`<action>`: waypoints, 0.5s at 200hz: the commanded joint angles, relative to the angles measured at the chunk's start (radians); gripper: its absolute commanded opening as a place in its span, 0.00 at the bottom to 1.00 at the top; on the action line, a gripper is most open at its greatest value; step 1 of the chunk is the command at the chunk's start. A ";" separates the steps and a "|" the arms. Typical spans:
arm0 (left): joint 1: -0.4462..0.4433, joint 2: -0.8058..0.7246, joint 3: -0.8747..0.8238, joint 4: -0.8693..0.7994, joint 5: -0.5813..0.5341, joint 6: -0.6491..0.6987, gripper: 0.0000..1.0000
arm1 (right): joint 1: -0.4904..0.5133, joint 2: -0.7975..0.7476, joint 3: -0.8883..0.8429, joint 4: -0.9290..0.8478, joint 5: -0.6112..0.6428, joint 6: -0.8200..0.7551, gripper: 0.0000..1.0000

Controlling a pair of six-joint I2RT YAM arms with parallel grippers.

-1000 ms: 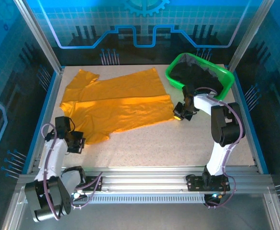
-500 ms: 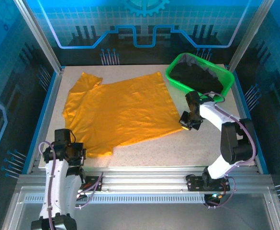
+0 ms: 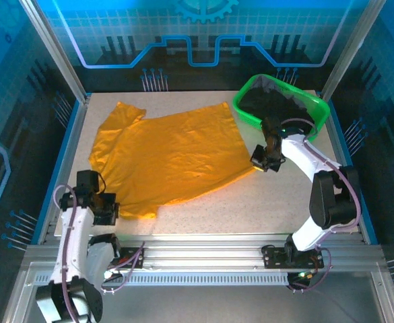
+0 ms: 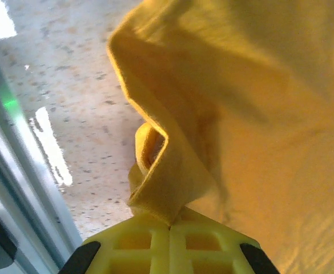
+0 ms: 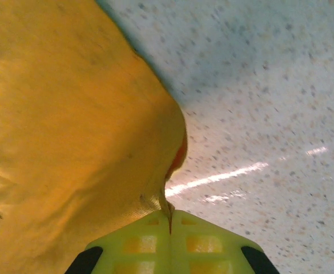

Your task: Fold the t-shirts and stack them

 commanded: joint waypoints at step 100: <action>0.032 0.381 0.280 0.230 -0.036 0.221 0.00 | 0.016 0.264 0.349 -0.062 -0.010 0.018 0.00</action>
